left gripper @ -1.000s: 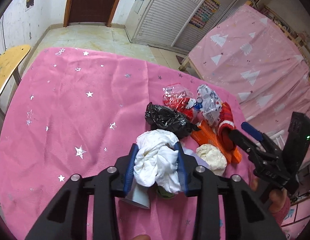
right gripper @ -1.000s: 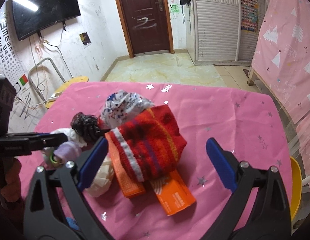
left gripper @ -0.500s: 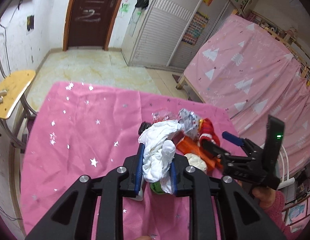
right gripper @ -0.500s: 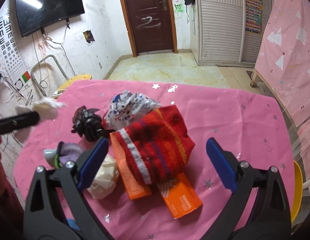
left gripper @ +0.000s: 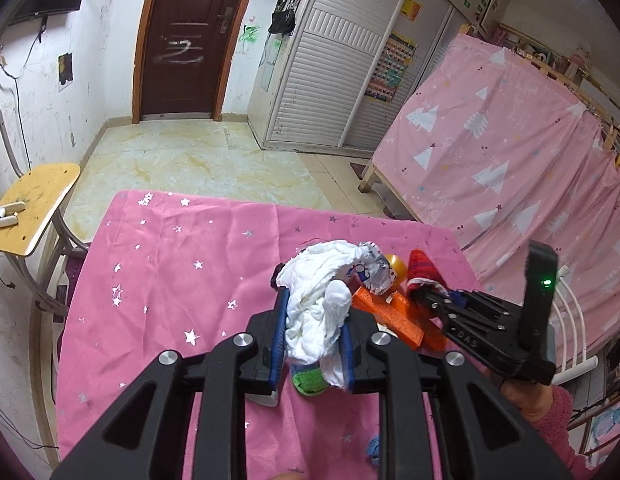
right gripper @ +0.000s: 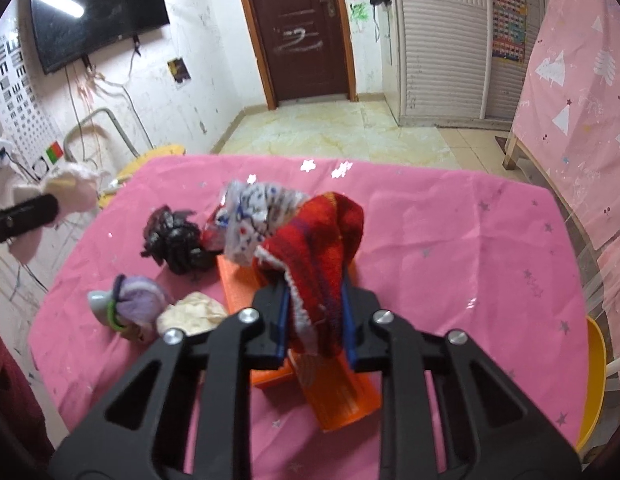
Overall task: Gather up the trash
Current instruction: 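Grasp the white cloth with the left gripper while the right gripper grasps the red knit cloth, then carry both cloths to the yellow bin and open both grippers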
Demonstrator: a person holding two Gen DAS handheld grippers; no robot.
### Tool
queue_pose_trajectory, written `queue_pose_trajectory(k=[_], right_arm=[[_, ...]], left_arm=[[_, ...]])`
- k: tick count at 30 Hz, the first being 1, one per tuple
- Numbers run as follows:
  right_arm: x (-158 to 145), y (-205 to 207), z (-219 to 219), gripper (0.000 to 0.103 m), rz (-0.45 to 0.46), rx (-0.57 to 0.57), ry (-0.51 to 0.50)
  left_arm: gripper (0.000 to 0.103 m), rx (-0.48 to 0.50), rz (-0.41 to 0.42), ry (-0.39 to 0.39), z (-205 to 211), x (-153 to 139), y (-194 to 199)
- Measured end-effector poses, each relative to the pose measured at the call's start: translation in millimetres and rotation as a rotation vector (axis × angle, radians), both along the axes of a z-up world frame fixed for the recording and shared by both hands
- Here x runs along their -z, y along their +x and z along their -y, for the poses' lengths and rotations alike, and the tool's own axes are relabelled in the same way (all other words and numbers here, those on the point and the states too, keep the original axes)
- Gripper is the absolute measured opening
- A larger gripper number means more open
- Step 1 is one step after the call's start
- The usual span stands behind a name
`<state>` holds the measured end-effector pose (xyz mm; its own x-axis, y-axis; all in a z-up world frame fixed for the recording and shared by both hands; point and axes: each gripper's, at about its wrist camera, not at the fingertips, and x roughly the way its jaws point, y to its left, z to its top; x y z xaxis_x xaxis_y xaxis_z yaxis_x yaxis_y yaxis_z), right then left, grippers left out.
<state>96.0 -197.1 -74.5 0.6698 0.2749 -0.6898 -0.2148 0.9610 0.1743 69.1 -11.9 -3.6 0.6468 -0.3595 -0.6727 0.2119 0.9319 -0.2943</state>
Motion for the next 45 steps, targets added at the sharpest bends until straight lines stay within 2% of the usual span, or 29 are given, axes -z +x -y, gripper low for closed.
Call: queue_pose_trajectory(k=[9, 23, 36, 45], right_arm=[[-20.7, -16.0, 33.7, 0.02, 0.064, 0.031, 0.062], [-23.2, -39.8, 105.2, 0.02, 0.101, 0.131, 0.127], [-14.1, -69.8, 193.5, 0.02, 0.12, 0.288, 0.16], [6.8, -83.4, 243.6, 0.02, 0.099, 0.398, 0.143]], left_arm=[[0.015, 0.026, 0.027, 0.027, 35.1, -14.3, 2.8], [0.015, 0.116, 0.044, 0.078, 116.9, -24.7, 5.4], [0.015, 0.234, 0.061, 0.104, 215.2, -31.9, 4.5], [0.015, 0.308, 0.069, 0.123, 286.3, -27.6, 1.4]])
